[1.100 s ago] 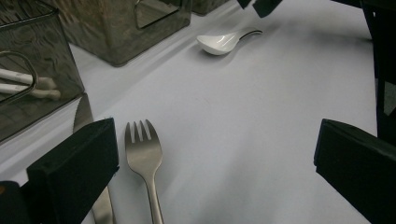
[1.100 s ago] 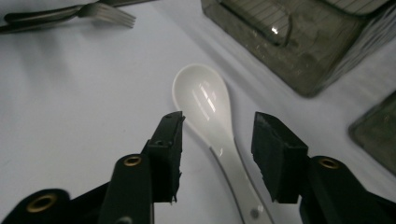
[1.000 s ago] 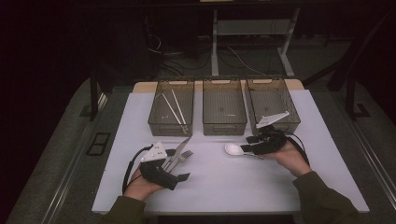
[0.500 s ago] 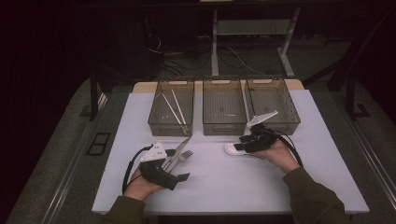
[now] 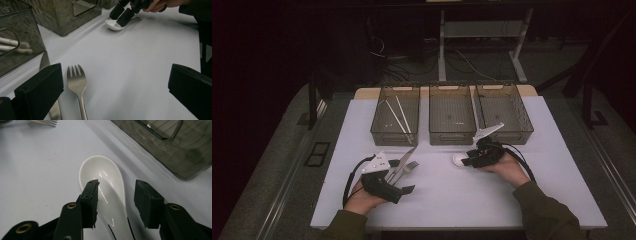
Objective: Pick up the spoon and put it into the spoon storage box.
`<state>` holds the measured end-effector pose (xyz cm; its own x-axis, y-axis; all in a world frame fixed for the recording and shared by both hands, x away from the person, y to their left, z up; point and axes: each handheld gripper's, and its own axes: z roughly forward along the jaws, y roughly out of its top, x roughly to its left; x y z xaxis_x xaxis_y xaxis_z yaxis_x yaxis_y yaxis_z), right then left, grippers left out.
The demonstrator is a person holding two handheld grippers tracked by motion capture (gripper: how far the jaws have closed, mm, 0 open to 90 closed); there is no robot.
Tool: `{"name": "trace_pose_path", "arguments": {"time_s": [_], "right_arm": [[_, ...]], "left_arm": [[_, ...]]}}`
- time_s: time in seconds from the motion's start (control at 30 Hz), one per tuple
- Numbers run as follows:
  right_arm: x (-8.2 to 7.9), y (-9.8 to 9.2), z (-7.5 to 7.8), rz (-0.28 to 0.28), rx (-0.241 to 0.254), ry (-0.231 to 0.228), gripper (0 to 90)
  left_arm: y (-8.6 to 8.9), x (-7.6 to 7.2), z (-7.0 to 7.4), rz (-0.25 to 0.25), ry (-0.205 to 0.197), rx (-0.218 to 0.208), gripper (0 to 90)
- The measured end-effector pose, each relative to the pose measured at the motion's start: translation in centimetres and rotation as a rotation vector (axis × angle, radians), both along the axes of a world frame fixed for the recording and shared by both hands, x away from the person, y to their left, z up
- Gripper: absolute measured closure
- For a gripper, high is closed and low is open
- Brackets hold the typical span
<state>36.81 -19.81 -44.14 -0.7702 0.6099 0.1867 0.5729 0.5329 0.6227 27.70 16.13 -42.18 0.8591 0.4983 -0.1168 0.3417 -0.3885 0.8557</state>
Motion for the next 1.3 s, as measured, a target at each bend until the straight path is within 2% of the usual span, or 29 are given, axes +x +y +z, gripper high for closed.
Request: {"name": "trace_pose_path", "arguments": {"time_s": [0.3,0.53,0.77,1.3], "right_arm": [[-0.5,0.3,-0.1,0.020,-0.018,-0.021,57.5],[-1.2,0.8,-0.1,0.064,-0.036,-0.043,62.2],[-2.0,1.3,0.0,0.093,-0.086,-0.087,65.1],[-2.4,1.2,0.1,0.132,-0.099,-0.086,78.1]], "left_arm": [[0.0,0.0,0.0,-0.001,0.000,0.002,0.0],[0.0,0.0,0.0,-0.001,0.000,0.004,0.0],[0.0,0.0,0.1,0.000,-0.001,0.004,0.0],[0.0,-0.1,0.0,-0.001,-0.002,0.009,0.0]]}}
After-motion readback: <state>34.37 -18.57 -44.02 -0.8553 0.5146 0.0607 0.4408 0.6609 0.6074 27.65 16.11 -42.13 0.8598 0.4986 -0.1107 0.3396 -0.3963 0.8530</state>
